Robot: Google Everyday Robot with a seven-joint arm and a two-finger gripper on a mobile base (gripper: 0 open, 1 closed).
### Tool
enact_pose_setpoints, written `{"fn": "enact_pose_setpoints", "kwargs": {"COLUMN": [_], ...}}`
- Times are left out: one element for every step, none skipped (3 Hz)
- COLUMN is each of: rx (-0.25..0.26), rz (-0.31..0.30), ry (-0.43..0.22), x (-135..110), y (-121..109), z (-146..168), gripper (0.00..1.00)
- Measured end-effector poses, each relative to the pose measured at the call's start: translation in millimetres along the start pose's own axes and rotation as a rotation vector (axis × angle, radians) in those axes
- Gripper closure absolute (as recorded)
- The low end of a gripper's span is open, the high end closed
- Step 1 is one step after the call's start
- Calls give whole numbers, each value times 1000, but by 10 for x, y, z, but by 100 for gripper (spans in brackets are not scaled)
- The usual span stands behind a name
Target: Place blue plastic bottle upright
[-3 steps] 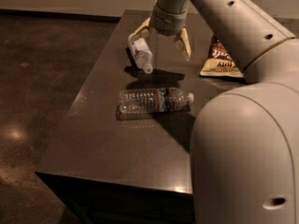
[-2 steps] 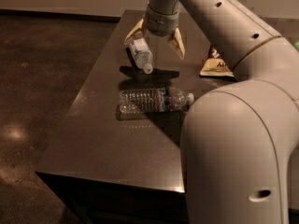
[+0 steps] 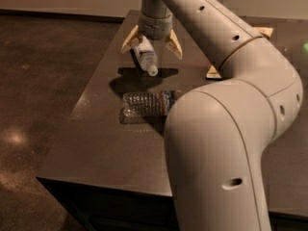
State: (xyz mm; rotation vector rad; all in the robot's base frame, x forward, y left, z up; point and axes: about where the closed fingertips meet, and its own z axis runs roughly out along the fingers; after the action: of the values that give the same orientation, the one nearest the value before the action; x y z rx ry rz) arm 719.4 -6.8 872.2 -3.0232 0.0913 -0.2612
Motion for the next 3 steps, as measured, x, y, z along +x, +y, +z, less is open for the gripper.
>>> {"fn": "enact_pose_setpoints", "kwargs": {"rx": [-11, -11, -6], "rz": [-62, -120, -167], "ry": [-7, -12, -19], "x": [76, 142, 165], "y": [-66, -132, -182], "z": [92, 162, 196], "gripper": [0, 0, 14]}}
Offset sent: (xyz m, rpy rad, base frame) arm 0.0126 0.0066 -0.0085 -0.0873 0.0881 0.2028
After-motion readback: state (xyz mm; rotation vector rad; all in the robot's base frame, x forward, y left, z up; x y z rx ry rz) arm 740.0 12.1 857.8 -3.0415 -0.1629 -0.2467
